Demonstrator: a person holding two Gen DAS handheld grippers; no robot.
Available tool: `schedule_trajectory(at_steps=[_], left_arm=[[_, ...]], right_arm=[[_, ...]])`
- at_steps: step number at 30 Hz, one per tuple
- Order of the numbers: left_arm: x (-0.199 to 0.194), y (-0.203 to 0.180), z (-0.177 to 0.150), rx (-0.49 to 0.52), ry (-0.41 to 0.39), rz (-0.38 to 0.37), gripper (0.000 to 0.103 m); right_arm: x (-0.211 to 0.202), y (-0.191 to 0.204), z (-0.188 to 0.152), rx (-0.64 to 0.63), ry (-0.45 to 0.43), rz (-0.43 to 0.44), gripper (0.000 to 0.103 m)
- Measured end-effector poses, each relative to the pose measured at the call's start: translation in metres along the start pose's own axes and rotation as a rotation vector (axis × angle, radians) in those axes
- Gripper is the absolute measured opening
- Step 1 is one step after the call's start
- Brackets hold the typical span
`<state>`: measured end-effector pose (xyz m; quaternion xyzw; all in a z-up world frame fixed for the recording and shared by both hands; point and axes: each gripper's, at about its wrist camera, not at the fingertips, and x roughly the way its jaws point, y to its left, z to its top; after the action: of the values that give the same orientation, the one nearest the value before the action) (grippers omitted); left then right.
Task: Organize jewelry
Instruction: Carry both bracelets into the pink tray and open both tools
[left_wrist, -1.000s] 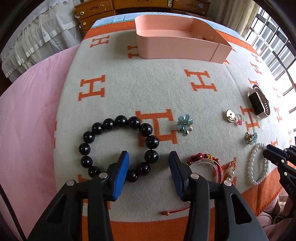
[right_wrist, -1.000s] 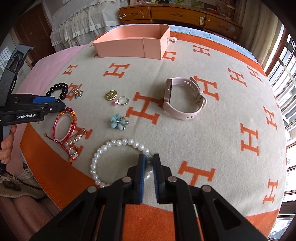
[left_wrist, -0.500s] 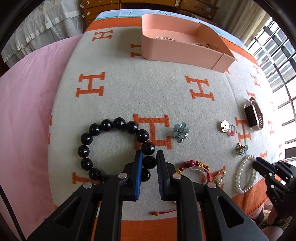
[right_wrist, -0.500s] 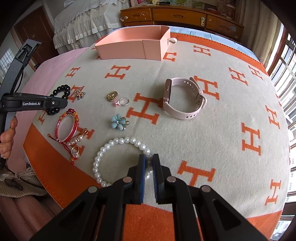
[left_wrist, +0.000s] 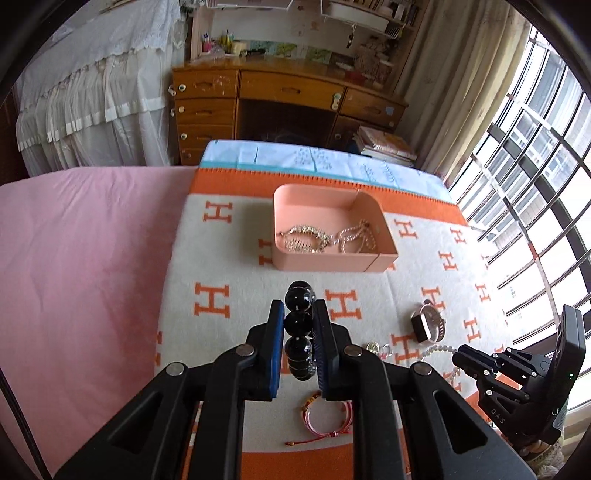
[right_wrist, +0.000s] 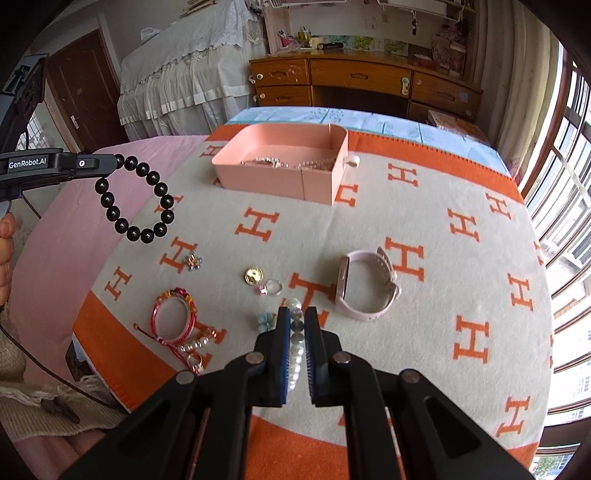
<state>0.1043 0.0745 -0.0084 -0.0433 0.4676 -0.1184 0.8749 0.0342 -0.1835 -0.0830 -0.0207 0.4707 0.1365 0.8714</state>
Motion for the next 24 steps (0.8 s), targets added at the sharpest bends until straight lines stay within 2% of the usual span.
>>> schedule_trajectory(at_steps=[7, 13, 18, 24], left_arm=[[-0.013, -0.033, 0.046, 0.082, -0.082, 0.002, 0.013], [0.010, -0.049, 0.086, 0.085, -0.094, -0.004, 0.013], [0.057, -0.057, 0.107, 0.073, -0.101, 0.044, 0.013], [0.125, -0.055, 0.117, 0.040, -0.078, 0.060, 0.013]], right_arm=[[-0.035, 0.001, 0.061, -0.018, -0.151, -0.051, 0.007], [-0.048, -0.007, 0.118, 0.010, -0.224, -0.042, 0.007], [-0.024, -0.016, 0.160, 0.060, -0.221, -0.041, 0.007], [0.034, -0.030, 0.188, 0.144, -0.143, -0.016, 0.007]])
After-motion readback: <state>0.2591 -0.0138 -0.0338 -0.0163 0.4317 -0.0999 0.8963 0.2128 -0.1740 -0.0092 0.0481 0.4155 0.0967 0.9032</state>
